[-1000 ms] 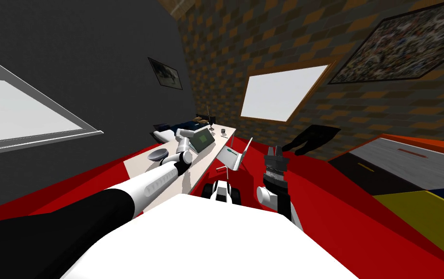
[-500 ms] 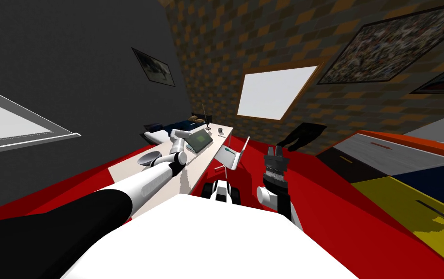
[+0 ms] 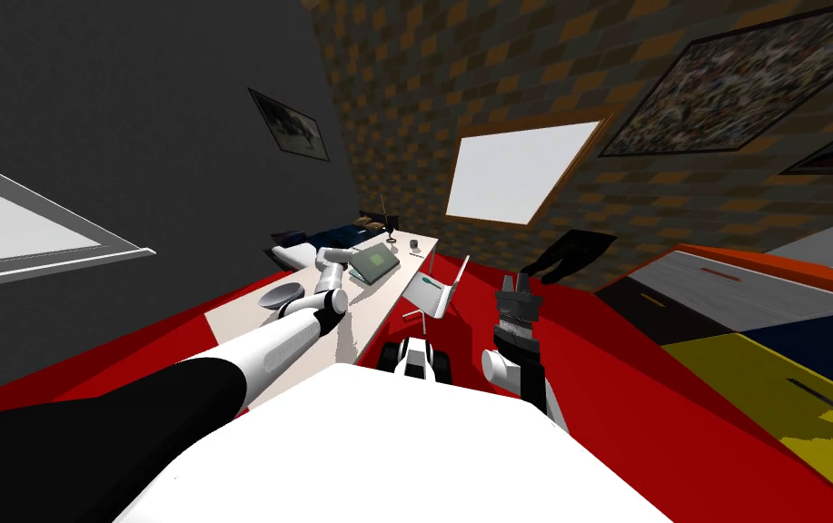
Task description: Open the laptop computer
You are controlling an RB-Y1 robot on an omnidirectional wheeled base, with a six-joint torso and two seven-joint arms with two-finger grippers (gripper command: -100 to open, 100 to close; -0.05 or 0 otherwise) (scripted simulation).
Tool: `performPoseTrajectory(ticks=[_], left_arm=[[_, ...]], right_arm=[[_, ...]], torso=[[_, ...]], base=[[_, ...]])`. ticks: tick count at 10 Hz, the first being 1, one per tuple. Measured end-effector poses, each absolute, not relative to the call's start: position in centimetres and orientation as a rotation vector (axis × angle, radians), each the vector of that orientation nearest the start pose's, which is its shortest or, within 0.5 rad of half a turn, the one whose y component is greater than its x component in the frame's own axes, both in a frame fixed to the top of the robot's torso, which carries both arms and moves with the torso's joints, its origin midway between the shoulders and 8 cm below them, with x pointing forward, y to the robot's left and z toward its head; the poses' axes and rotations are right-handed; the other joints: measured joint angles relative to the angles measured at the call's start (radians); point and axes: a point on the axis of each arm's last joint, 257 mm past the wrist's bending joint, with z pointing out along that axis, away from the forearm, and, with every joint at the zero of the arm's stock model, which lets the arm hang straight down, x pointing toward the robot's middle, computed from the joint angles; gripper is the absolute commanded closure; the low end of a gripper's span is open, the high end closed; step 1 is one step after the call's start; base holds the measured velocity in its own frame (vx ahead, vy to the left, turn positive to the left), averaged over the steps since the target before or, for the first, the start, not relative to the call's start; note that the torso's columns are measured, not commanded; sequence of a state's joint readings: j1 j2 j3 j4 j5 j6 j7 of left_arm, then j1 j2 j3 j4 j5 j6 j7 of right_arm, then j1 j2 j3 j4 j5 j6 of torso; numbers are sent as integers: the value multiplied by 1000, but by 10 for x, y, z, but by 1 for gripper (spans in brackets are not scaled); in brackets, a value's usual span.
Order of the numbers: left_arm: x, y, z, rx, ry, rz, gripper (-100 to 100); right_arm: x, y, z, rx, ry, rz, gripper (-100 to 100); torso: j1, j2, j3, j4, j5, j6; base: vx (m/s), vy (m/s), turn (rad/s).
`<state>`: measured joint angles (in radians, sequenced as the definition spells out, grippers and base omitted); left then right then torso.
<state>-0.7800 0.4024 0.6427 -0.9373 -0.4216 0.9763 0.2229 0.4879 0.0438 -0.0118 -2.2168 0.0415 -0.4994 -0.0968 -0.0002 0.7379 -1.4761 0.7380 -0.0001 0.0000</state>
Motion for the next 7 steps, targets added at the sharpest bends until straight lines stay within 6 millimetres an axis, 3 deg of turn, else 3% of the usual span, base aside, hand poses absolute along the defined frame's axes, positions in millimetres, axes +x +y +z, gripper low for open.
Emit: performPoseTrajectory(ticks=[1,4,5,7], left_arm=[[562,593,-216,-2036,1002,-267,100],[531,630,-228,-2038,991,-221,100],[530,629,-233,-2056,988,-241,-100],[532,632,-220,-2057,979,-239,-100]], right_arm=[[356,-284,0,743,606,1346,0],[356,-284,0,743,607,1346,0],[356,-284,0,743,607,1346,0],[356,-284,0,743,607,1346,0]], torso=[[-1,-2,-1,-1,0,1],[1,0,0,0,1,0],[1,1,0,0,0,0],[0,1,1,0,0,0]], base=[[21,-18,-262],[6,-5,8],[-17,8,-48],[-32,15,-55]])
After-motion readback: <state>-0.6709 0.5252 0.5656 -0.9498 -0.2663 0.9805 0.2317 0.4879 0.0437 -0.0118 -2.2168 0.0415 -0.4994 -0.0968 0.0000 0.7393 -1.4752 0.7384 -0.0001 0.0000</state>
